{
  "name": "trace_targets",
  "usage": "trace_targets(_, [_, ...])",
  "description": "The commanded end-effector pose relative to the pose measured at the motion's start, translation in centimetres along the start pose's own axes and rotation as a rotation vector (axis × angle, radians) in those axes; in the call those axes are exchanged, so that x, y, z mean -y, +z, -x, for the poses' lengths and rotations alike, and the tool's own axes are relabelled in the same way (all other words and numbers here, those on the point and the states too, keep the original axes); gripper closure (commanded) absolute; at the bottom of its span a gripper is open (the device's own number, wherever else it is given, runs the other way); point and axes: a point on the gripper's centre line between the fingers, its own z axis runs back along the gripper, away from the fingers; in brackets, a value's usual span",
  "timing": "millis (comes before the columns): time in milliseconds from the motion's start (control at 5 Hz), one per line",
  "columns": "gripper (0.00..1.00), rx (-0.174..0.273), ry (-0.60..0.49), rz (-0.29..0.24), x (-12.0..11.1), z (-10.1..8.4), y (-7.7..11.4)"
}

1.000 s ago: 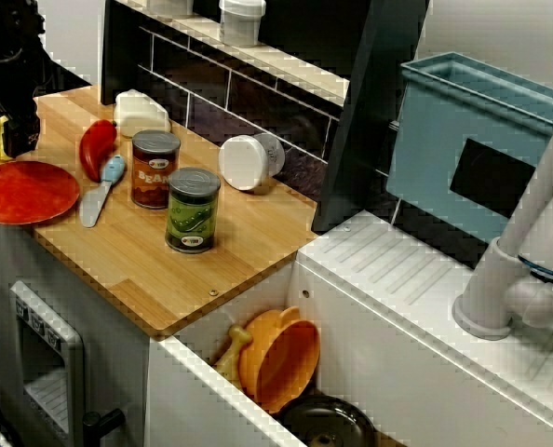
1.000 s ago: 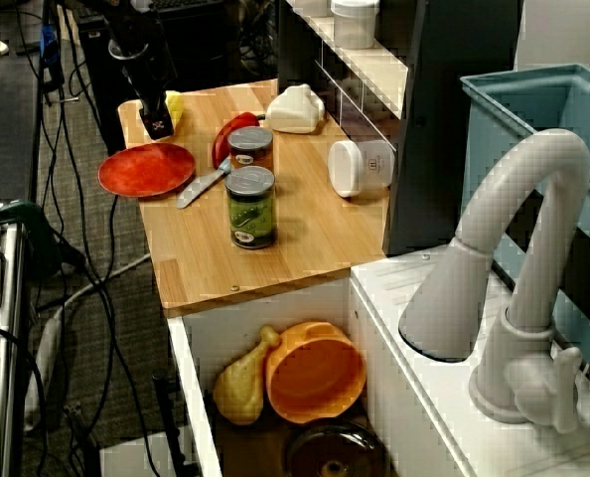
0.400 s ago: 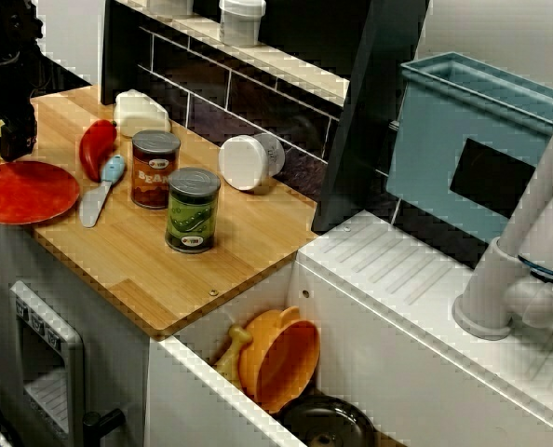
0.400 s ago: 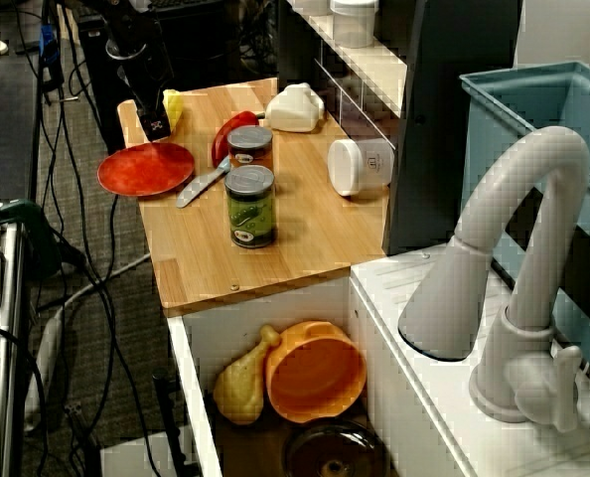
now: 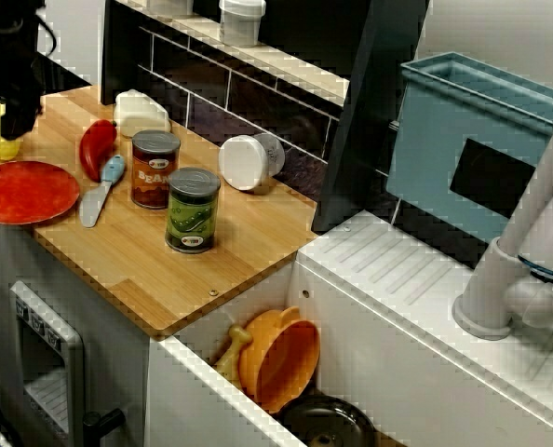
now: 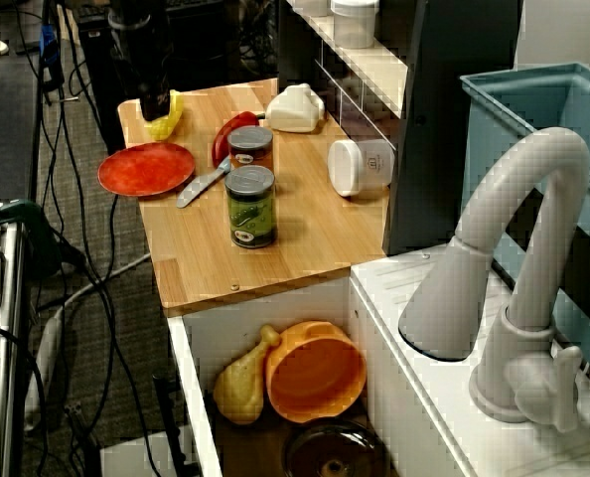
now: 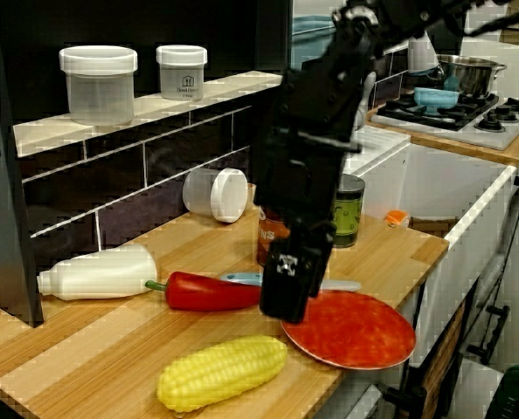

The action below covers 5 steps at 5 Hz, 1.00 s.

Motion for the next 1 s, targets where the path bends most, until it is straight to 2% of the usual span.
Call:
trace_targets(0, [0.0, 0.039, 0.157, 0.025, -3.1, -1.7, 2.2])
trace_targets(200, [0.0, 0.103, 0.328, 0.04, -4.0, -1.7, 2.2])
trace_targets(400, [0.0, 0.123, 0.473, 0.071, -4.6, -1.4, 2.4])
trace_targets(600, [0.0, 0.112, 0.532, 0.09, -4.9, -1.5, 2.5])
trace_targets(800, [0.0, 0.121, 0.607, 0.099, -5.1, -1.7, 2.6])
